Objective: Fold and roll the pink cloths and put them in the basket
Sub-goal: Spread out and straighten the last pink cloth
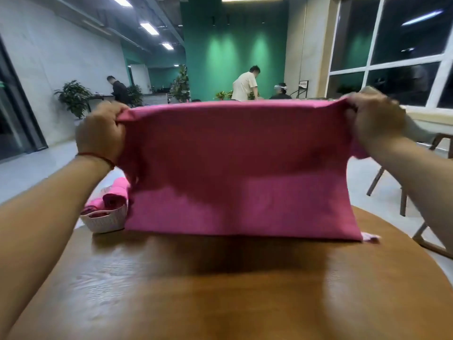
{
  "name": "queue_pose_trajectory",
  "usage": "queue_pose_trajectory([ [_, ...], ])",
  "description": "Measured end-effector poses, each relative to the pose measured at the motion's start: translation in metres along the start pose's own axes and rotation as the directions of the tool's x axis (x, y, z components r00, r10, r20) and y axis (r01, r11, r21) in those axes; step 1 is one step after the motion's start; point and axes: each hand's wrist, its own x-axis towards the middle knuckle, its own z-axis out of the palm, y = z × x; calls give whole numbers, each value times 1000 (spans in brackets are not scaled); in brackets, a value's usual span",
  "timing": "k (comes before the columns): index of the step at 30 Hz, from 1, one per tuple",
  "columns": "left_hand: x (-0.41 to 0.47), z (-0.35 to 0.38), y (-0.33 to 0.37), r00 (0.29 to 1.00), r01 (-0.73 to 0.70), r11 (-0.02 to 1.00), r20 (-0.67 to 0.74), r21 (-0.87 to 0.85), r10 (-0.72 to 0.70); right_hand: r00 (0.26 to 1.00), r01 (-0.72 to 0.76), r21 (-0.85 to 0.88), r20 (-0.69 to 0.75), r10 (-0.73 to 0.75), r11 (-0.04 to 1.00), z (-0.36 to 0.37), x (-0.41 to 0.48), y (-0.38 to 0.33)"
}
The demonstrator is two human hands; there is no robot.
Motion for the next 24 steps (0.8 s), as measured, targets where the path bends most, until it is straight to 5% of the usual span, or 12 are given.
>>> queue_pose_trajectory([
  [9, -9, -38, -32, 969, -228, 956, 135, 183, 205, 999, 33, -160, -20, -37, 987, -35, -3, 20],
  [15, -28, -61, -32, 960, -234, 963, 187, 135, 207, 994, -45, -174, 88, 61, 984, -54, -20, 24],
  [18, -36, -76, -28, 919, -246, 969, 325, 32, 222, 981, 16, -148, 195, 14, 989, -71, -28, 29],
  [24, -105, -106, -46, 715, -195, 972, 659, -134, 234, 696, 45, 26, 716, -50, 999, -101, -93, 44],
])
